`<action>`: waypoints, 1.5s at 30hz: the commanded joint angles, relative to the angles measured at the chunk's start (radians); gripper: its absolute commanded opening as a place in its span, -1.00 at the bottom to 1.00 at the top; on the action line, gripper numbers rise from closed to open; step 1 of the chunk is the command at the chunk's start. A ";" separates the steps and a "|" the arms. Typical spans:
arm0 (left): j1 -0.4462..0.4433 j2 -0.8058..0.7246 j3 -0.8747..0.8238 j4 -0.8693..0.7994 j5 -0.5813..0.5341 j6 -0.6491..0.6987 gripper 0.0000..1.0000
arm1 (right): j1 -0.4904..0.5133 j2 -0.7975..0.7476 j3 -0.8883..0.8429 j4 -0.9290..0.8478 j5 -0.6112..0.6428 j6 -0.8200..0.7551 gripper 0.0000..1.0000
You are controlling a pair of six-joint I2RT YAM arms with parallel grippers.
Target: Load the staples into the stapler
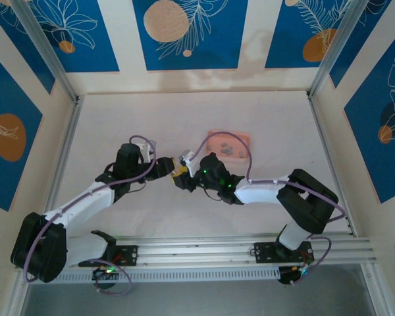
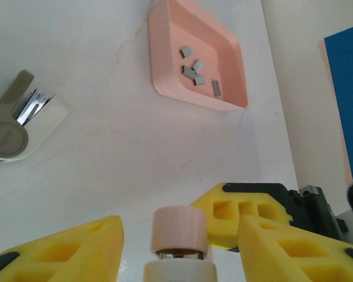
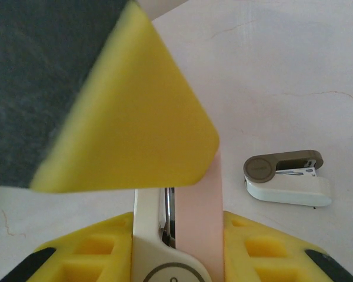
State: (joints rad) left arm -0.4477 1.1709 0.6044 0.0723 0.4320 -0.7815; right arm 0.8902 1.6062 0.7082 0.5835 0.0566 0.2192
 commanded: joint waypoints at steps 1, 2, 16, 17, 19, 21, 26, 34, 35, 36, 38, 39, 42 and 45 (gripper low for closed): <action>-0.009 -0.002 -0.013 0.030 -0.027 -0.025 0.07 | 0.000 -0.035 -0.006 0.047 0.036 0.005 -0.37; -0.010 -0.002 -0.013 0.029 -0.024 -0.025 0.06 | 0.000 -0.037 -0.009 0.051 0.042 0.012 -0.37; -0.009 0.033 -0.036 0.119 0.006 -0.059 -0.05 | -0.007 -0.043 -0.014 0.082 0.035 0.028 -0.38; -0.009 0.038 -0.038 0.131 0.010 -0.065 -0.05 | -0.007 -0.043 -0.012 0.082 0.035 0.028 -0.37; -0.010 0.045 -0.039 0.146 0.016 -0.073 -0.08 | -0.007 -0.043 -0.011 0.084 0.034 0.027 -0.38; -0.008 0.048 -0.040 0.153 0.018 -0.074 -0.16 | -0.007 -0.042 -0.010 0.084 0.030 0.026 -0.37; -0.009 0.050 -0.040 0.161 0.022 -0.076 -0.36 | -0.007 -0.042 -0.010 0.085 0.030 0.024 -0.38; -0.009 0.041 -0.035 0.140 -0.012 -0.015 -0.85 | -0.011 -0.054 -0.016 0.082 0.045 0.025 -0.03; -0.009 0.039 -0.030 0.127 -0.021 0.016 -0.91 | -0.018 -0.060 -0.015 0.068 0.038 0.037 0.09; -0.009 0.036 -0.023 0.110 -0.030 0.046 -0.95 | -0.027 -0.070 -0.015 0.057 0.029 0.049 0.16; -0.008 0.029 -0.009 0.089 -0.042 0.121 -1.00 | -0.049 -0.098 -0.034 0.055 0.001 0.074 0.26; -0.008 0.024 -0.005 0.090 -0.040 0.154 -1.00 | -0.059 -0.115 -0.045 0.058 -0.008 0.087 0.28; -0.006 0.004 -0.001 0.133 -0.003 0.269 -1.00 | -0.096 -0.179 -0.082 0.059 -0.073 0.115 0.32; -0.006 -0.016 -0.003 0.184 0.025 0.405 -1.00 | -0.140 -0.234 -0.093 0.020 -0.168 0.146 0.32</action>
State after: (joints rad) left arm -0.4500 1.1912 0.5785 0.1932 0.4194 -0.5556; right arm 0.7753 1.4235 0.6258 0.6125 -0.0093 0.3199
